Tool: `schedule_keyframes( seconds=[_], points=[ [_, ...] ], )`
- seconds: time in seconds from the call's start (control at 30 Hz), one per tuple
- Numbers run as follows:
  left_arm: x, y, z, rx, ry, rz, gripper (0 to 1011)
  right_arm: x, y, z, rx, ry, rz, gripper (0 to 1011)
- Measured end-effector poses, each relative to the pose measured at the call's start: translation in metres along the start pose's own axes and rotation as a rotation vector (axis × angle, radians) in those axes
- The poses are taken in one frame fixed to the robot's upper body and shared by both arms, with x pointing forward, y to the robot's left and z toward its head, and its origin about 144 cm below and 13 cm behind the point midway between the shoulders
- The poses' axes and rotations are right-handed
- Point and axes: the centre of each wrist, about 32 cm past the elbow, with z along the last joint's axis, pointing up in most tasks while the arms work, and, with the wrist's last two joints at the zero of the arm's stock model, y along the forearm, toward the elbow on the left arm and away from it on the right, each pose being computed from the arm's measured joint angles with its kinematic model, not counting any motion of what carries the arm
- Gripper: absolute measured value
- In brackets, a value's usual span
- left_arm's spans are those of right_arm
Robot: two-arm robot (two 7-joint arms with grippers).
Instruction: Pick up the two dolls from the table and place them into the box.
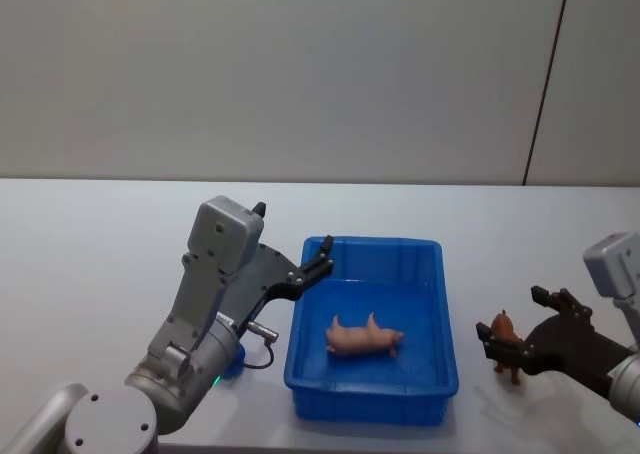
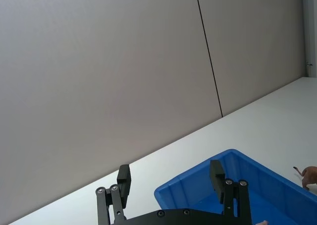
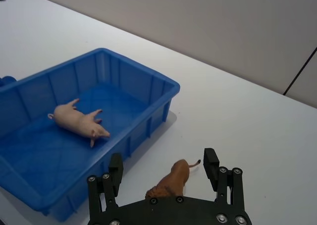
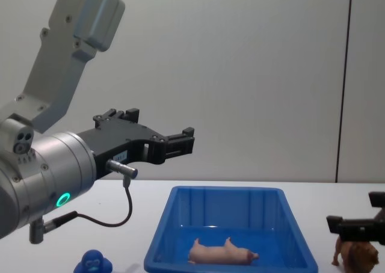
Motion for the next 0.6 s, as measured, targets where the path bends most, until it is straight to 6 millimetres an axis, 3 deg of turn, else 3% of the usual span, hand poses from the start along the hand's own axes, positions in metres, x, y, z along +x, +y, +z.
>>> schedule_keyframes(
  seconds=[0.6],
  points=[
    [0.0,0.0,0.0,0.0,0.0,0.0,1002,0.005,0.009,-0.015,-0.119,0.006,0.006,1001]
  ],
)
